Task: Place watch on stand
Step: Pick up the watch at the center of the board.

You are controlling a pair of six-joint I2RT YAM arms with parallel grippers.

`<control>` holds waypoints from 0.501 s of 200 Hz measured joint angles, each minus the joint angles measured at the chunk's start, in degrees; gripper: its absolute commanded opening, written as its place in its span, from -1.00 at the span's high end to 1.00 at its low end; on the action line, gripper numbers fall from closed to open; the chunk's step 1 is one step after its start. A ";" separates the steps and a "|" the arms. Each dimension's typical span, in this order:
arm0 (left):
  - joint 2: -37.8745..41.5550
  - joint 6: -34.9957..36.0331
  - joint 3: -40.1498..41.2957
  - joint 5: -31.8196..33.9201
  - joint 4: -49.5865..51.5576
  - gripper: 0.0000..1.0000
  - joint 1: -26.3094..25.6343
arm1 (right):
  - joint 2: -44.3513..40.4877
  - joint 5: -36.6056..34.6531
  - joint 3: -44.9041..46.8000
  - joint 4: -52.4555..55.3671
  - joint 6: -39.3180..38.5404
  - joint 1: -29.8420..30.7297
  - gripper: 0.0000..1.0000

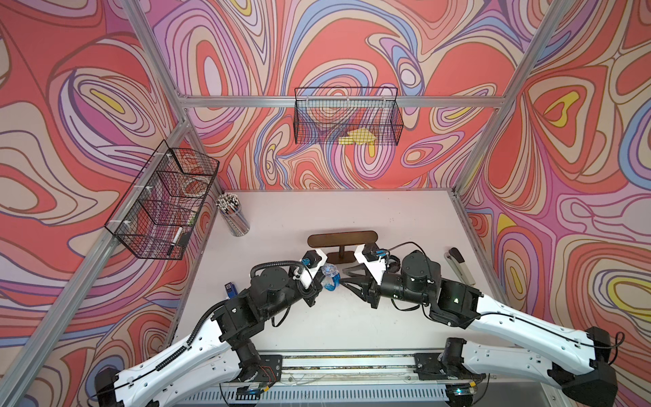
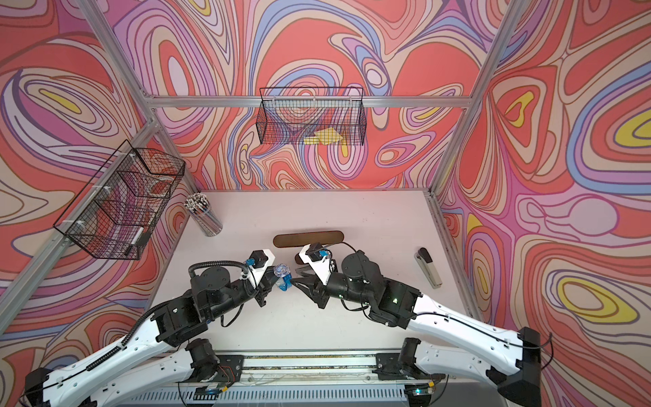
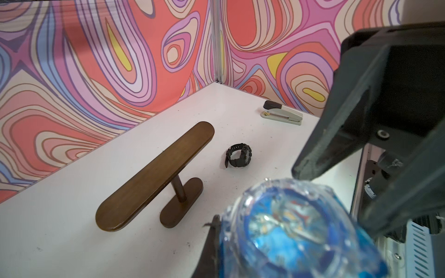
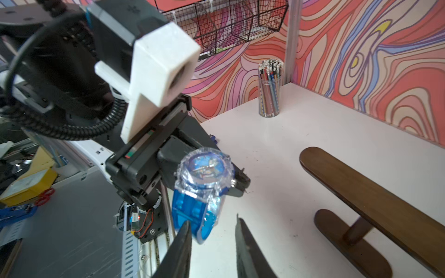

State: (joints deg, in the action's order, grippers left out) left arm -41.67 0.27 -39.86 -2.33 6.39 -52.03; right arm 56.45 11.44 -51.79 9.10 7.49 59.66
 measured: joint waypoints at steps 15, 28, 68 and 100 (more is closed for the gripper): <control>0.02 -0.07 0.17 -2.99 -1.25 1.00 1.18 | 0.20 2.29 0.00 -0.96 -0.24 0.00 0.45; 0.02 -0.31 0.57 -5.33 -2.71 1.00 2.23 | 0.46 4.26 0.02 -1.95 -0.39 0.00 0.47; -0.17 -1.53 1.90 -10.45 -6.49 1.00 4.50 | 2.54 8.50 0.02 -4.07 -0.22 -0.13 0.63; -1.16 -2.03 2.03 -11.58 -7.98 1.00 5.25 | 4.48 10.86 0.02 -5.86 0.33 -0.46 0.87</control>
State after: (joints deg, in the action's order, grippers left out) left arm -42.83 -1.76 -37.82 -13.91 -1.58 -46.78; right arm 60.93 22.31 -51.77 3.25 7.81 59.20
